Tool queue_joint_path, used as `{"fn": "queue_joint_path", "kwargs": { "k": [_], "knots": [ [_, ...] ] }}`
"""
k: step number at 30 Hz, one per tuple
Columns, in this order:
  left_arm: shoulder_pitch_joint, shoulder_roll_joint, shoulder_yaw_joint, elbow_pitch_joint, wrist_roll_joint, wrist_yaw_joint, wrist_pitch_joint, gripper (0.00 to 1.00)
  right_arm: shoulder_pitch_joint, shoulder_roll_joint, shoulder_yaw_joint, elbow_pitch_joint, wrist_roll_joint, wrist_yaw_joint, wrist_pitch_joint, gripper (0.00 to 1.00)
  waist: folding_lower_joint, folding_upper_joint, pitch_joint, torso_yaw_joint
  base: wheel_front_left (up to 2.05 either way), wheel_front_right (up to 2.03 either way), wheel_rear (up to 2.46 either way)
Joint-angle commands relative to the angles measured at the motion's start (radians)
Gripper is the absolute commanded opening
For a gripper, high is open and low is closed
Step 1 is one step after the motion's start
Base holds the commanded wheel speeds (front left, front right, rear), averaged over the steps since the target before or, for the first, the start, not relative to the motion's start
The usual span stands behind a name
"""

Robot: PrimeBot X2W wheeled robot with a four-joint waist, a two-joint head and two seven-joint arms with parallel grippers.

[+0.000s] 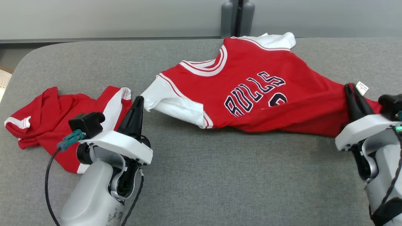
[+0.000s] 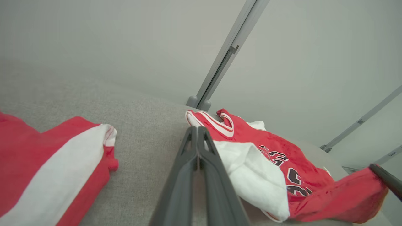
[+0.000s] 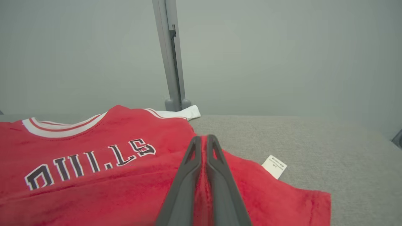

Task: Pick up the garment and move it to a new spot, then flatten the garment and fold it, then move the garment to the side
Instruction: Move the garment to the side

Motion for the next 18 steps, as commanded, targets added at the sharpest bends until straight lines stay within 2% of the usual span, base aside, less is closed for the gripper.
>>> {"fn": "queue_joint_path", "kwargs": {
  "k": [1, 10, 18],
  "knots": [
    [-0.015, 0.007, 0.006, -0.02, -0.007, -0.007, -0.001, 0.0, -0.017, -0.014, -0.005, -0.026, 0.002, -0.001, -0.011, 0.0, 0.0, 0.0, -0.016, -0.009, 0.0, 0.0, 0.0],
    [-0.058, 0.021, 0.034, -0.268, -0.085, -0.005, 0.093, 0.0, -0.072, -0.069, -0.063, -0.292, -0.023, -0.001, -0.031, 0.0, 0.0, 0.0, -0.107, -0.044, 0.0, 0.0, 0.0],
    [-0.112, 0.004, 0.087, -0.557, -0.189, 0.07, 0.195, 0.0, -0.125, -0.081, -0.115, -0.515, -0.076, -0.001, -0.02, 0.0, 0.0, 0.0, -0.182, -0.068, 0.0, 0.0, 0.0]
  ]
}}
